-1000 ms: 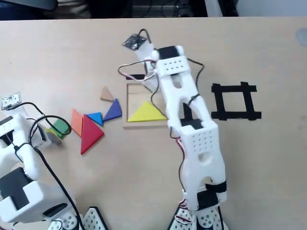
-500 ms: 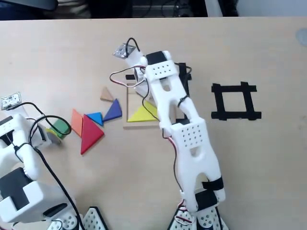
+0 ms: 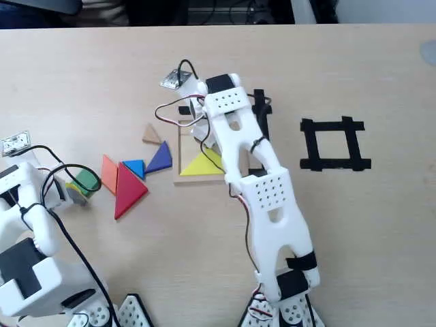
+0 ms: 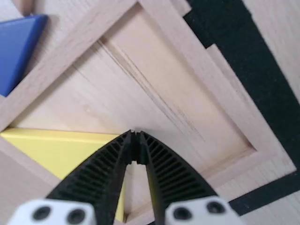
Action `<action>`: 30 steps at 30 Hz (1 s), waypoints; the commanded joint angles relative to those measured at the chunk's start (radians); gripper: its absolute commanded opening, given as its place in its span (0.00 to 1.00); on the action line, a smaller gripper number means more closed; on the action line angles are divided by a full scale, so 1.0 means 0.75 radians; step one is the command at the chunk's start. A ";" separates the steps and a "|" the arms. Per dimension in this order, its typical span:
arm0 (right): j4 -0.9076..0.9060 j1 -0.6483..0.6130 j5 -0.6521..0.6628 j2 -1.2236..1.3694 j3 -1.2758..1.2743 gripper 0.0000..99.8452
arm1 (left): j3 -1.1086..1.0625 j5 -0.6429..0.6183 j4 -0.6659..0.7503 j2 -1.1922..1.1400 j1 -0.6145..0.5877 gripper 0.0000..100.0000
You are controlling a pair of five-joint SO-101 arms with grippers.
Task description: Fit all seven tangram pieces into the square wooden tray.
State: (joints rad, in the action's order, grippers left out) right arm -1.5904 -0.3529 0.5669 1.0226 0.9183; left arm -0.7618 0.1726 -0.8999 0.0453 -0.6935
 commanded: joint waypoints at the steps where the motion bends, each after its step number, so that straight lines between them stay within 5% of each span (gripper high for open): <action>1: -0.059 -0.049 -0.010 -0.013 0.050 0.01 | 0.003 -0.012 0.012 0.043 -0.011 0.27; 18: -0.205 -0.008 -0.018 -0.015 0.312 0.01 | 0.003 -0.012 0.012 0.043 -0.013 0.27; 23: -0.237 0.014 -0.160 -0.089 0.441 0.01 | 0.046 -0.014 -0.043 0.070 -0.017 0.27; 30: -0.235 -0.039 -0.231 -0.596 0.048 0.01 | 0.177 -0.014 -0.301 0.450 -0.095 0.27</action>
State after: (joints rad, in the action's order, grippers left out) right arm -1.7300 -0.3590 0.4089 0.7971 1.0871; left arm -0.6912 0.1711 -1.0733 0.2355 -0.7442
